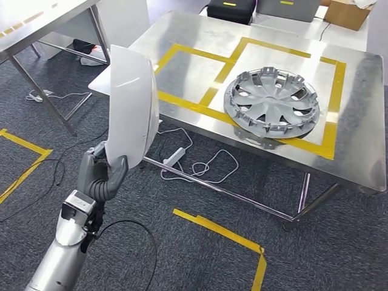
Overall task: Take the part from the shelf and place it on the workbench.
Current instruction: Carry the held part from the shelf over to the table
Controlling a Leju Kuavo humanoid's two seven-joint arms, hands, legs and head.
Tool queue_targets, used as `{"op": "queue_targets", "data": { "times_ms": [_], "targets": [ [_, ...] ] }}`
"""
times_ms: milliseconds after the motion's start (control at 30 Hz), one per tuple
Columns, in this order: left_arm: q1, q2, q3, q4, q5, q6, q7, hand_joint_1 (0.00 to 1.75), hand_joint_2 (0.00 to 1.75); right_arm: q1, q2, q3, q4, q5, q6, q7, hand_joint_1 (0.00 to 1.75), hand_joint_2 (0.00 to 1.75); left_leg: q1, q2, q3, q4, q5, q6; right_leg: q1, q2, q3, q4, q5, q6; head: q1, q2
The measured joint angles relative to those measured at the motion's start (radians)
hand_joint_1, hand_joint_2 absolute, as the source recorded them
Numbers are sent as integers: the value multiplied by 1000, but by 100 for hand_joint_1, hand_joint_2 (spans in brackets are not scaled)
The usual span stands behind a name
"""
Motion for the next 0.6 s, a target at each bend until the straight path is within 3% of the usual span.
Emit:
{"op": "queue_targets", "data": {
  "times_ms": [67,100,133,233,267,333,433,500,600],
  "targets": [
    [-4,-1,-4,5,0,0,0,175,175,0,-2,0,0,1,0,0,0,0,2,4,10,-1,-12,0,-5,-1,-89,107,-32,10,1,0],
    [-5,-1,-7,8,0,0,1,175,175,2,-3,0,0,1,0,0,0,0,3,5,19,-1,-20,-1,-6,-2,-120,127,-36,14,1,0],
    [-5,-2,-9,11,0,0,2,175,175,5,-4,0,0,1,0,0,0,0,4,7,29,-1,-29,-3,-8,-3,-136,118,-22,18,1,0],
    [-12,-2,-13,22,0,1,6,175,175,8,-6,0,0,2,0,0,0,0,7,15,62,-1,-55,-12,-9,-22,-109,-34,111,18,2,0],
    [-16,-2,-14,26,0,3,7,175,175,7,-7,0,0,2,0,0,0,0,6,17,70,0,-62,-16,-8,-31,-99,-75,136,14,2,0],
    [-29,-3,-16,35,-1,18,16,175,175,4,-8,0,0,2,0,0,0,0,4,21,78,0,-73,-26,-3,-40,-90,-102,141,-4,3,0],
    [-56,-6,-18,56,-3,62,40,175,175,2,-9,0,1,2,-3,0,0,0,6,24,88,12,-80,-43,-1,-25,-72,-109,141,-32,3,0],
    [-79,-6,-18,76,-4,95,50,175,175,-1,-10,0,1,2,-6,0,0,0,9,16,59,77,-92,-51,-5,-14,-55,-112,136,-42,0,0],
    [-107,-6,-16,110,-6,135,61,175,175,-5,-12,0,3,3,-9,0,0,0,12,8,-61,267,-166,-60,-5,3,-40,-114,121,-49,-2,0]
  ]
}}
